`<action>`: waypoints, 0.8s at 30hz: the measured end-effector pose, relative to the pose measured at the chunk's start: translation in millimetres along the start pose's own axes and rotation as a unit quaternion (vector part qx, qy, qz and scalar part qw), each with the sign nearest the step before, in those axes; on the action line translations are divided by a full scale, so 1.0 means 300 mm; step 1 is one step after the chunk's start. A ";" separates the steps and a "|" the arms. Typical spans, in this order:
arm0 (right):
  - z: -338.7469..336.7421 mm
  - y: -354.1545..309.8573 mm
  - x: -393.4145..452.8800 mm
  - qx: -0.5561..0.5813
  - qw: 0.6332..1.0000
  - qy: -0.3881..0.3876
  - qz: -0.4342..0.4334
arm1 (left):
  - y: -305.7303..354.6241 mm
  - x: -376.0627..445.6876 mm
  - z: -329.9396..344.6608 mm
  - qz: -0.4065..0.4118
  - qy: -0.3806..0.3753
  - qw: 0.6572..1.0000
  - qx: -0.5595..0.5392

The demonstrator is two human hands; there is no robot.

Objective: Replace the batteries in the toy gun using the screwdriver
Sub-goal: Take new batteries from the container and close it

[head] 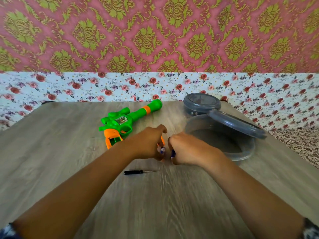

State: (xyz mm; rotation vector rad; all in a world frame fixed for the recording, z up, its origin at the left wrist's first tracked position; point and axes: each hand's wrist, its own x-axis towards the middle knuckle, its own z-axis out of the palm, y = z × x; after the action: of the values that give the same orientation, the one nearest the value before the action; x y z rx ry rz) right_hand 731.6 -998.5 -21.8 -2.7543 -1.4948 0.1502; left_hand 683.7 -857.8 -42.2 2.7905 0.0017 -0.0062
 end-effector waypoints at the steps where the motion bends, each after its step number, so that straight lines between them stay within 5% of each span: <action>1: 0.002 -0.002 0.001 0.004 1.000 -0.001 0.003 | 0.003 0.002 0.005 0.004 0.006 1.000 -0.006; 13: 0.031 0.002 -0.034 0.060 0.997 0.047 0.017 | 0.001 -0.006 0.028 0.022 0.013 0.999 -0.035; 17: -0.056 0.032 -0.115 0.163 0.984 0.070 0.003 | -0.003 -0.018 0.015 0.018 0.013 0.999 -0.032; 24: -0.182 0.269 -0.158 0.199 0.934 0.276 0.113 | 0.027 -0.002 0.008 -0.004 0.005 1.000 -0.026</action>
State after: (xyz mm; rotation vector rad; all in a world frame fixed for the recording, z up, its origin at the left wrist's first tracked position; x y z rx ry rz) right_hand 778.1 -1079.8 32.5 -2.3501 -0.8890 -0.2724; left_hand 683.1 -866.2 -41.6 2.7391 0.0156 0.0058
